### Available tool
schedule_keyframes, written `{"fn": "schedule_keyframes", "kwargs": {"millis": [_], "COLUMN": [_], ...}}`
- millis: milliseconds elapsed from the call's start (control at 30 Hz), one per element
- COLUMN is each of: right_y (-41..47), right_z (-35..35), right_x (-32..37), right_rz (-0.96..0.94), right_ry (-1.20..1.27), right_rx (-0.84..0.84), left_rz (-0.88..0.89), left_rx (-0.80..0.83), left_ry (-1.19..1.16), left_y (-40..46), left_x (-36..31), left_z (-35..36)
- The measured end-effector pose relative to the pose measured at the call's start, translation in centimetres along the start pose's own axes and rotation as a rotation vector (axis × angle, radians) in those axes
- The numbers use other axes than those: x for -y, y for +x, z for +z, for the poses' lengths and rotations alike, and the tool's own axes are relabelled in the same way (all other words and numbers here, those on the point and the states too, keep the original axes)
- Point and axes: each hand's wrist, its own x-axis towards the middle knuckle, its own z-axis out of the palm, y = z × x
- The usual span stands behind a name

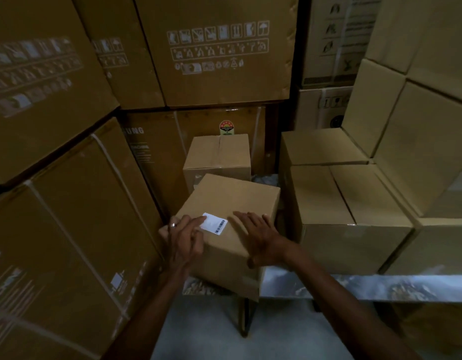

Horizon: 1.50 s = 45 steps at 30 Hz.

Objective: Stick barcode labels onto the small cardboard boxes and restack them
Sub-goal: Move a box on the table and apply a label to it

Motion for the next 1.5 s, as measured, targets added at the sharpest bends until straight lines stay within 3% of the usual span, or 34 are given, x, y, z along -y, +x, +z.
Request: {"fn": "schedule_keyframes", "kwargs": {"millis": [167, 300, 433, 533, 667, 800, 967, 1033, 1100, 1167, 1267, 1500], "right_y": [-0.2, 0.2, 0.6, 0.8, 0.9, 1.5, 1.8, 1.9, 2.1, 2.4, 2.6, 2.2], "right_z": [-0.9, 2.5, 5.5, 5.7, 3.9, 0.7, -0.3, 0.5, 2.0, 3.5, 4.9, 4.6], "right_x": [1.8, 3.9, 4.2, 2.5, -1.0, -4.4, -5.7, -4.7, -3.2, -1.6, -0.8, -3.2], "right_rz": [0.147, 0.26, 0.268, 0.156, 0.0, -0.111, -0.099, -0.059, 0.076, 0.242, 0.355, 0.189], "right_ry": [-0.16, -0.155, -0.28, -0.313, -0.325, -0.1, 0.063, 0.051, -0.008, -0.073, -0.083, -0.004], "right_rx": [0.103, -0.061, -0.218, -0.311, -0.266, -0.285, -0.338, -0.473, -0.632, -0.655, -0.716, -0.773], "left_rz": [-0.095, -0.085, -0.143, -0.176, -0.194, -0.307, -0.351, -0.313, -0.255, -0.191, -0.099, -0.094], "left_rx": [0.183, 0.427, 0.588, 0.588, 0.476, 0.44, 0.498, 0.489, 0.482, 0.534, 0.613, 0.657], "left_ry": [0.079, 0.297, 0.356, 0.376, 0.466, 0.519, 0.534, 0.487, 0.392, 0.322, 0.41, 0.499], "left_y": [3.9, 4.3, 4.6, 4.0, 1.5, -0.1, 0.6, 2.4, 4.9, 7.2, 8.2, 6.9], "left_x": [0.5, 1.2, 1.1, 0.4, -1.6, -5.0, -6.9, -5.8, -4.2, -2.7, -1.0, -1.7], "left_z": [0.6, 1.2, 1.3, 1.1, 1.9, 3.5, 3.6, 3.2, 3.1, 2.8, 2.7, 3.4]}}
